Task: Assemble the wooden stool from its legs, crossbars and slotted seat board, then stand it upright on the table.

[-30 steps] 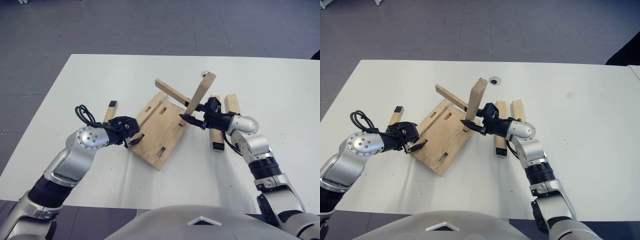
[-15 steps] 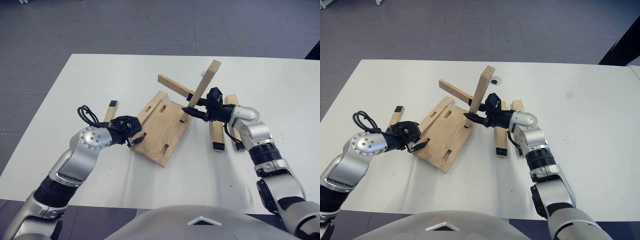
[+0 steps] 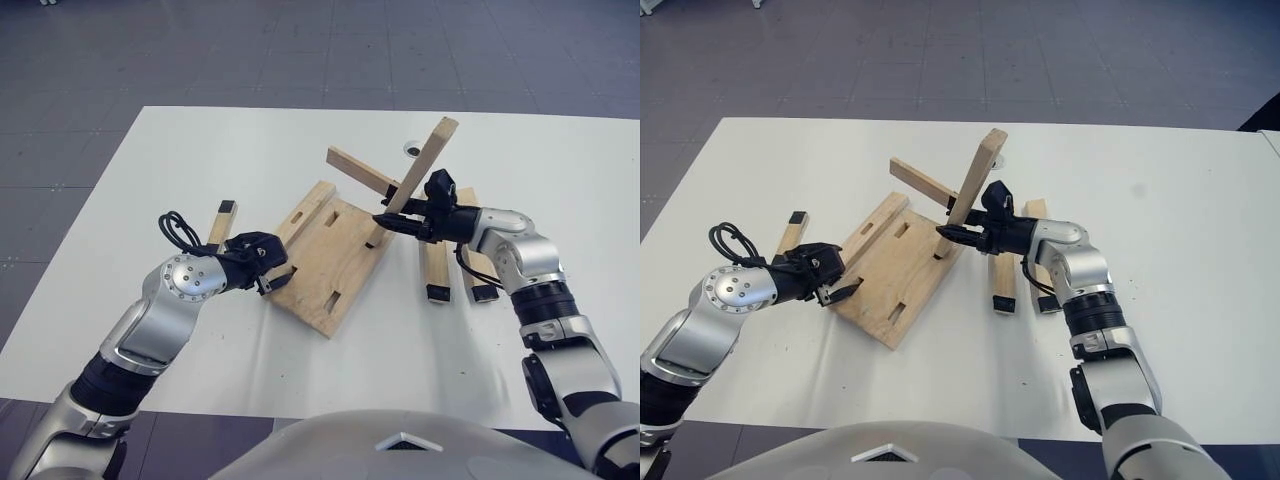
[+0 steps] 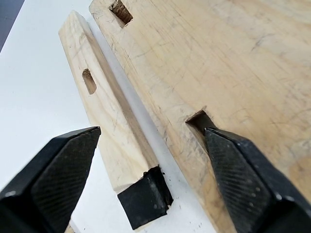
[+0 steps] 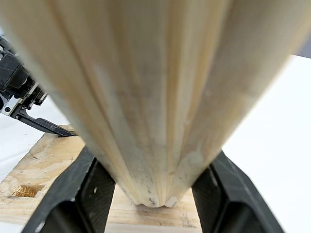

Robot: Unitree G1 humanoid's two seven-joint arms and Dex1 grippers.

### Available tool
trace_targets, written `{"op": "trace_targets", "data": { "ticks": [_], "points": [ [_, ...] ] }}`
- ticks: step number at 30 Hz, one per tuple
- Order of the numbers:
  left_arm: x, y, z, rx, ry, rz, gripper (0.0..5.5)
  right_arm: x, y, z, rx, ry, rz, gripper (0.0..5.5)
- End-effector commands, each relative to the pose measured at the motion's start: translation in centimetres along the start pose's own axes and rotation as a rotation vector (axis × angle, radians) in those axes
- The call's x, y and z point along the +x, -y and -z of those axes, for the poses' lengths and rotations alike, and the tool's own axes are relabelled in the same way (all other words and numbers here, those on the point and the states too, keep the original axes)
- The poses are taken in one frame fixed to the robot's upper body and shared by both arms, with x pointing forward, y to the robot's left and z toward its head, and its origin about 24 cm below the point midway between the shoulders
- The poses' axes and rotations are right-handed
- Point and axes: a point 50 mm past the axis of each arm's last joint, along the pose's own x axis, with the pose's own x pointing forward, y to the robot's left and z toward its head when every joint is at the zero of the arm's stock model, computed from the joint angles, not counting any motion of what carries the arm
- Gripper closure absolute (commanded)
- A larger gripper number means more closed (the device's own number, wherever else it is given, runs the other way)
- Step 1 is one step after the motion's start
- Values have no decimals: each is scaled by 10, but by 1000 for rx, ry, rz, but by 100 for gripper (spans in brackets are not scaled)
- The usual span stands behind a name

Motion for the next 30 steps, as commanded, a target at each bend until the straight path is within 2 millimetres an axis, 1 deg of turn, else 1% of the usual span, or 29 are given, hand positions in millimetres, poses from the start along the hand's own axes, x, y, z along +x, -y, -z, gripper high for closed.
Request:
{"op": "trace_targets", "data": {
  "ticks": [1, 5, 10, 16, 17, 23, 24, 27, 30],
  "points": [
    [10, 22, 17, -63, -69, 102, 155, -1, -7, 12, -38, -82, 2, 344],
    [10, 22, 17, -71, -68, 95, 155, 1, -12, 22, -91, -117, 21, 344],
    [9, 22, 17, -71, -72, 94, 155, 2, -19, 34, -89, -137, 30, 344],
    [10, 23, 17, -70, -72, 98, 155, 2, -19, 33, -74, -128, 27, 344],
    [10, 23, 17, -71, -72, 99, 155, 3, -19, 32, -69, -124, 25, 315],
    [10, 23, 18, -78, -75, 99, 155, 4, -16, 21, -49, -75, 53, 205],
    [10, 23, 18, -79, -75, 98, 155, 4, -15, 20, -48, -72, 58, 197],
    [10, 25, 18, -94, -81, 91, 155, -3, -9, 22, -66, -104, 107, 139],
    [12, 24, 20, -146, -114, 36, 155, -21, 3, 21, -100, -143, 201, 139]
  ]
}}
